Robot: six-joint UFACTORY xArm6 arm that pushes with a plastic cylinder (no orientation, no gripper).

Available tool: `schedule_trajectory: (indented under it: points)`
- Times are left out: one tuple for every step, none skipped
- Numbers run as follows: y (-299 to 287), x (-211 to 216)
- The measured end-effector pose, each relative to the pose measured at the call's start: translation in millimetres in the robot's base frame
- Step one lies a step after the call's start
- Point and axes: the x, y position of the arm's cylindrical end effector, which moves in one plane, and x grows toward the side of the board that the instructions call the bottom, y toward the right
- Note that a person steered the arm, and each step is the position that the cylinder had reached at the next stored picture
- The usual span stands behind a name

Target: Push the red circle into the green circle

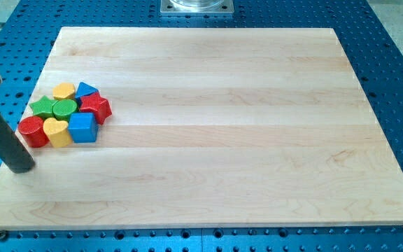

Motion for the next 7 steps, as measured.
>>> schedule_trajectory:
  points:
    - [-2, 2]
    - [-3, 5]
    - [-3, 5]
    - [-28, 5]
    - [-30, 1]
    - [-29, -35]
    - [-23, -50]
